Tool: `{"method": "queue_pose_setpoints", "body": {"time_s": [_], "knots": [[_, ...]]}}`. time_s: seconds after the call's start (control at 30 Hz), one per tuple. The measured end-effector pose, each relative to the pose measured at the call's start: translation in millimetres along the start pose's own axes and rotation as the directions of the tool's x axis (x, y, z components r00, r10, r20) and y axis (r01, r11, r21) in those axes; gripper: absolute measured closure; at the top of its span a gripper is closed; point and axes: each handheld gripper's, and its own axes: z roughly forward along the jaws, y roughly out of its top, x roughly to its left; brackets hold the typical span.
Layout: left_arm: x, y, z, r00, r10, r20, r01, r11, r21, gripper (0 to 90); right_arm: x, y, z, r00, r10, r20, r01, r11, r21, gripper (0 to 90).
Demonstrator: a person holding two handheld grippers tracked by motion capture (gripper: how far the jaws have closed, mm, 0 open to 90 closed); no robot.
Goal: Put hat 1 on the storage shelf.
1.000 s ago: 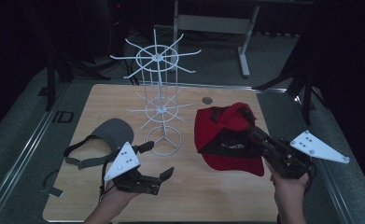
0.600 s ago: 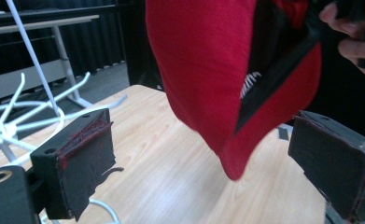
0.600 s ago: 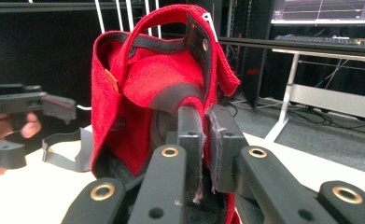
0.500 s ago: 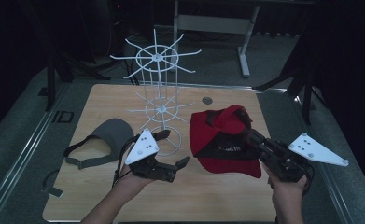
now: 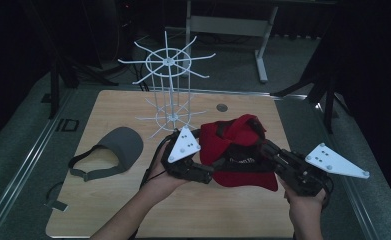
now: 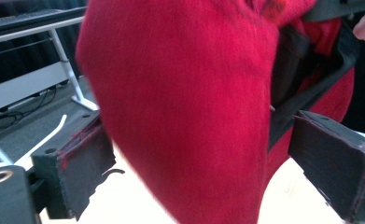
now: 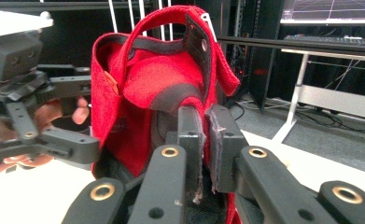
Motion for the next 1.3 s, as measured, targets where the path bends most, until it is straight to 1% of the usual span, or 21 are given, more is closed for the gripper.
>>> {"method": "queue_pose_setpoints", "body": {"time_s": [0.03,0.07,0.1,0.13,0.2,0.23,0.27,0.33,0.37,0.43,0.47,0.53,0.57,0.63,0.7,0.77,0.87,0.9,1.0,1.07,1.3], "knots": [[0.0,0.0,0.0,1.0,0.0,0.0,0.0,1.0,0.0,9.3,0.0,0.0,0.0,1.0,0.0,0.0,0.0,1.0,0.0,84.5],[1.1,3.9,3.1,0.9999,-0.005,-0.012,0.005,1.0,-0.007,9.3,0.1,-0.2,0.4,1.0,-0.001,-0.001,0.001,1.0,0.0,84.5],[1.5,5.1,3.7,0.9999,-0.011,-0.01,0.011,0.9999,-0.013,13.4,-0.1,-0.5,0.4,1.0,0.0,-0.001,0.0,1.0,-0.003,84.5],[1.7,6.3,4.1,0.9998,-0.005,-0.018,0.005,0.9999,-0.011,15.5,-0.3,-0.5,0.2,1.0,0.001,0.001,-0.001,1.0,-0.003,84.5],[1.4,7.8,4.5,0.9999,-0.005,-0.012,0.005,0.9997,-0.022,21.3,-1.2,-0.7,-0.4,1.0,0.005,0.002,-0.005,1.0,-0.005,84.5],[0.9,8.4,4.8,0.9998,-0.006,-0.019,0.006,0.9996,-0.027,24.8,-1.7,-1.0,-0.5,1.0,0.003,0.005,-0.003,1.0,-0.004,84.5],[0.7,8.8,5.0,0.9999,0.002,-0.01,-0.002,0.9995,-0.03,31.3,-2.1,-1.2,-0.4,1.0,0.004,0.005,-0.004,1.0,-0.004,84.5],[-0.8,10.1,7.1,0.9995,0.007,-0.031,-0.008,0.9997,-0.024,42.4,-2.0,-1.8,0.2,1.0,0.006,0.005,-0.006,1.0,0.0,84.5],[-1.1,10.6,8.4,0.9998,0.005,-0.017,-0.006,0.9997,-0.023,45.9,-1.9,-2.1,0.6,1.0,0.003,0.003,-0.003,1.0,0.002,84.5],[-2.6,11.7,10.6,0.9993,0.011,-0.035,-0.012,0.9999,-0.012,55.6,-0.8,-2.4,1.4,1.0,0.003,0.001,-0.003,1.0,0.002,84.5],[-2.5,12.1,11.4,0.9996,0.0,-0.028,-0.001,0.9999,-0.015,61.9,-0.5,-2.6,1.7,1.0,0.001,0.001,-0.001,1.0,0.003,84.5],[-3.0,13.0,12.3,0.999,-0.011,-0.042,0.01,0.9998,-0.016,70.7,-0.7,-3.2,1.9,1.0,0.003,0.002,-0.003,1.0,0.004,84.5],[-2.8,13.4,12.7,0.9991,-0.017,-0.039,0.017,0.9997,-0.016,76.4,-1.0,-3.6,2.1,1.0,0.004,0.002,-0.004,1.0,0.005,84.5],[-2.9,14.3,13.7,0.9986,-0.016,-0.05,0.016,0.9998,-0.01,84.8,-1.3,-4.5,2.0,1.0,0.005,0.003,-0.005,1.0,0.008,84.5],[-3.6,15.7,14.7,0.9983,-0.019,-0.056,0.018,0.9998,-0.001,86.0,-1.8,-5.6,1.9,1.0,0.005,0.003,-0.005,1.0,0.013,84.5],[-4.8,17.3,15.5,0.9974,-0.005,-0.072,0.006,0.9999,0.013,86.7,-1.9,-6.5,1.9,1.0,0.003,0.004,-0.004,1.0,0.016,84.4],[-5.4,19.4,16.6,0.9973,0.007,-0.073,-0.006,0.9998,0.019,87.1,-3.0,-8.4,1.9,0.9999,0.008,0.007,-0.008,1.0,0.018,84.4],[-5.1,20.0,16.8,0.9977,0.001,-0.068,0.0,0.9998,0.019,87.2,-3.4,-9.0,1.7,0.9999,0.012,0.007,-0.012,1.0,0.019,84.4],[-4.7,22.8,16.3,0.9973,0.004,-0.074,-0.003,0.9998,0.019,87.5,-4.5,-11.0,1.0,0.9998,0.012,0.014,-0.012,1.0,0.022,84.1],[-5.6,25.3,16.1,0.9964,-0.004,-0.084,0.005,0.9999,0.013,87.7,-5.9,-12.4,0.1,0.9997,0.019,0.016,-0.019,1.0,0.023,83.9],[-8.5,34.4,15.2,0.9949,0.009,-0.1,-0.009,0.9999,0.005,87.7,-10.4,-17.6,-3.6,0.999,0.037,0.027,-0.037,0.999,0.018,83.0]]}}
